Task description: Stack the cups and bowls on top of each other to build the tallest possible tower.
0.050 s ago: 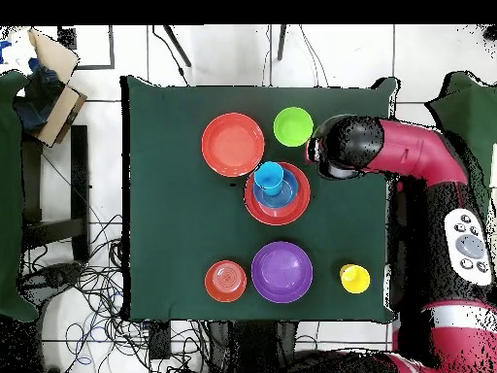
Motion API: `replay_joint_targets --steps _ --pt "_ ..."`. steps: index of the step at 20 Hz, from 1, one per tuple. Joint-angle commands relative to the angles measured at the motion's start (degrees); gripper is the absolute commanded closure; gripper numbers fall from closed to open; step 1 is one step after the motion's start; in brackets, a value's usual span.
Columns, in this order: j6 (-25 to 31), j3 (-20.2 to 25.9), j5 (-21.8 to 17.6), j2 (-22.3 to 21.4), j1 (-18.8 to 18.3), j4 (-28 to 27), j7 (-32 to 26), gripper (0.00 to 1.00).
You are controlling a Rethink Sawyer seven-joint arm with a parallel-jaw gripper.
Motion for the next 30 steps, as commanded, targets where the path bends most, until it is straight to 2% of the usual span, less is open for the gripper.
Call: replay_joint_targets --steps 1,4,8,14,22,24,28,30 --pt "0.0 2.9 1.6 -4.6 -1.9 5.9 -3.7 0.00" --pt "-0.7 2.9 1.4 -3.8 -1.8 5.4 -3.5 0.00" --pt "-3.4 1.6 -0.9 -1.4 -0.5 3.3 -1.4 0.00" --pt "-8.0 -1.5 -4.7 4.0 2.8 -0.8 2.9 0.00" --pt "-7.8 -2.9 -2.8 4.3 3.8 -1.3 3.5 0.00" --pt "-10.0 -2.4 -1.8 3.3 2.9 1.1 3.3 0.00" --pt "-23.2 -3.1 -2.3 -1.7 1.4 10.9 8.0 0.00" --pt "-27.3 -4.2 -2.8 -2.6 1.6 13.8 9.8 0.00"
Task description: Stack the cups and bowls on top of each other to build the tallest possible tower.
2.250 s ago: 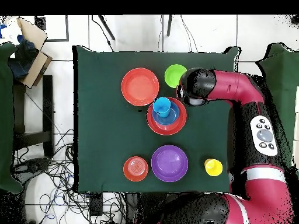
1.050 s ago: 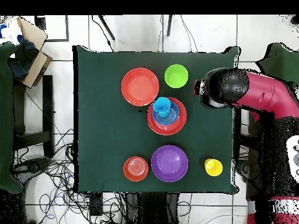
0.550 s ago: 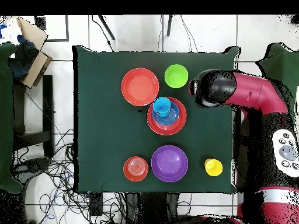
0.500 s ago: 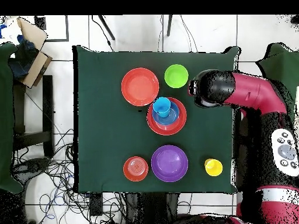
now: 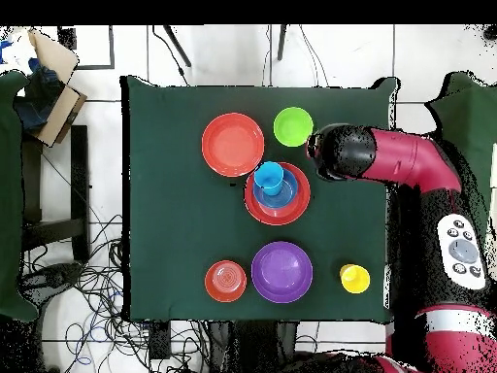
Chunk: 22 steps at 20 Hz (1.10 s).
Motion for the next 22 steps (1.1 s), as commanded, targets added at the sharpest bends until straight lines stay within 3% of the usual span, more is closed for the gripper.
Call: replay_joint_targets --steps 1,2,6,9,14,22 --pt "-16.8 -1.7 -3.0 -3.0 -0.1 12.6 10.3 0.00" --pt "-16.7 -2.3 -3.0 -3.2 0.3 13.1 10.1 0.00" --pt "-4.8 -3.4 -0.3 -4.3 1.3 12.8 4.5 0.00" --pt "2.1 -0.6 1.9 -1.4 0.3 7.9 -0.5 0.00" --pt "3.1 0.0 1.4 4.9 1.9 -1.5 0.5 0.00" --pt "12.4 -1.2 1.6 10.5 5.9 -16.0 2.4 0.00"
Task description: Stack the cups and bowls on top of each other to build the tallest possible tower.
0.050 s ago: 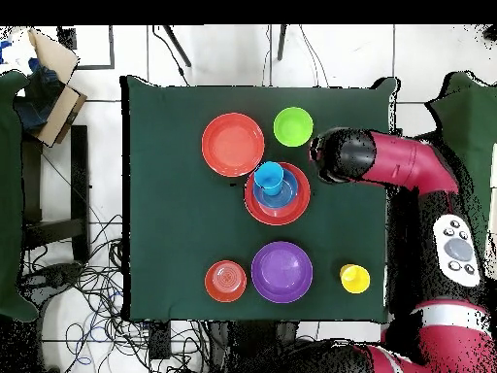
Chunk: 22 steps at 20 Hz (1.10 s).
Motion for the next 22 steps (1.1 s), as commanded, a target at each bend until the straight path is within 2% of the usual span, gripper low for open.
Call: replay_joint_targets --steps 1,5,7,17,22 --pt "11.8 1.6 0.1 7.8 4.6 -14.4 2.2 0.00" --pt "16.5 1.4 -0.3 11.7 6.1 -22.3 2.0 0.00" --pt "16.6 1.0 -0.9 12.6 6.8 -23.9 2.0 0.00" --pt "9.0 -3.6 -0.7 11.9 10.8 -18.7 9.4 0.00" --pt "8.5 -4.6 0.9 12.1 11.2 -18.2 10.3 0.00"
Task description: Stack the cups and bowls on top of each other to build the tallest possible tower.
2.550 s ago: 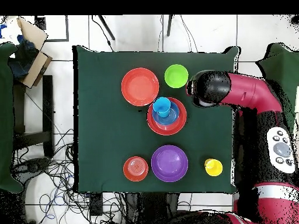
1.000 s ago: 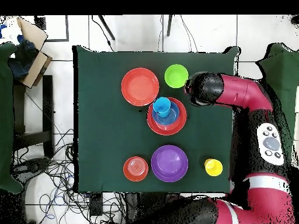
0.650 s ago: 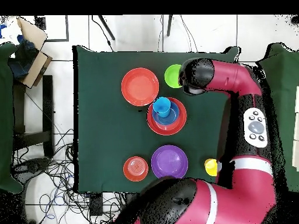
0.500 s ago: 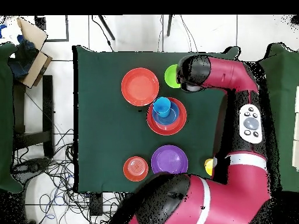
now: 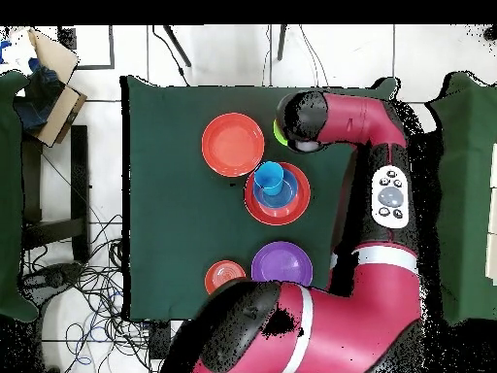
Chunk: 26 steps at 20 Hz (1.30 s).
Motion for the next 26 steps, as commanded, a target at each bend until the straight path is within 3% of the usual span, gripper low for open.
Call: replay_joint_targets --steps 1,5,8,11,16,20,24,26 --pt "-1.3 0.0 1.0 0.7 1.3 -0.4 9.7 0.00" --pt "-1.4 -0.1 2.5 1.0 0.4 -0.6 8.9 0.00" --pt "0.5 1.3 6.0 0.6 -1.2 0.7 8.6 0.00" --pt "6.5 2.2 8.7 -1.4 -2.9 0.6 4.7 0.00" --pt "13.6 0.1 9.7 -3.9 -2.3 -2.1 2.2 0.00" --pt "16.7 -1.5 9.2 -3.6 -0.6 -5.8 3.4 0.00" --pt "26.4 -2.2 8.4 -2.4 0.7 -14.4 3.0 0.00" --pt "28.2 -1.7 7.4 0.8 1.0 -20.2 2.2 0.00"
